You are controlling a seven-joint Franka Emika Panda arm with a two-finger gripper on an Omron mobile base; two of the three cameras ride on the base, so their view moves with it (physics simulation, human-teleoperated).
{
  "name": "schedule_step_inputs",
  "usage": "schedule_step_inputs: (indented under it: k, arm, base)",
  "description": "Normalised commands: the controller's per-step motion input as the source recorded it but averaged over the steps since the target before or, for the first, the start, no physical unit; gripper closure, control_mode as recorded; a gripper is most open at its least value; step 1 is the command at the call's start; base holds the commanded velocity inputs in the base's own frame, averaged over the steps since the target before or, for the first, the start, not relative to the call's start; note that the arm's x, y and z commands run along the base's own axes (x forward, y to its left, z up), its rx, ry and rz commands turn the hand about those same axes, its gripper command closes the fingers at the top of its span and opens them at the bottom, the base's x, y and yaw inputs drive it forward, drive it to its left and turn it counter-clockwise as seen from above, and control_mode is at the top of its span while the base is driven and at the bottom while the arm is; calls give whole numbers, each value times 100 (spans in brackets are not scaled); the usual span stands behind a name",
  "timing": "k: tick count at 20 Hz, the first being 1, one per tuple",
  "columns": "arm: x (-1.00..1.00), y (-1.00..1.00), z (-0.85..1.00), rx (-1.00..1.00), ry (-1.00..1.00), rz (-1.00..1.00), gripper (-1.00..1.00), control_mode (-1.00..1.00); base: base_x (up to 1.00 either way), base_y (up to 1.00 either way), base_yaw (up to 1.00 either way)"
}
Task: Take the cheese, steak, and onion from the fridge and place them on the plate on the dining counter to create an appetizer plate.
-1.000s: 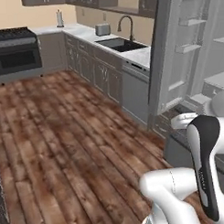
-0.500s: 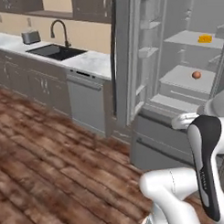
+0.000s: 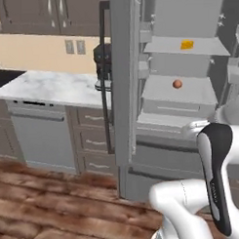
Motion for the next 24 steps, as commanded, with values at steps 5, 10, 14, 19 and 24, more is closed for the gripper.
schedule_step_inputs:
  k: [5,10,14,19,24]
  arm:
    - [0,0,0,0,0,0,-100,100]
    - [0,0,0,0,0,0,-100,100]
    - [0,0,0,0,0,0,-100,100]
    - [0,0,0,0,0,0,-100,100]
    - [0,0,0,0,0,0,-100,100]
  base:
    - [41,2,-59]
    - [41,19,-50]
    - [60,71,-40]
    - [48,71,-17]
    - [29,-60,0]
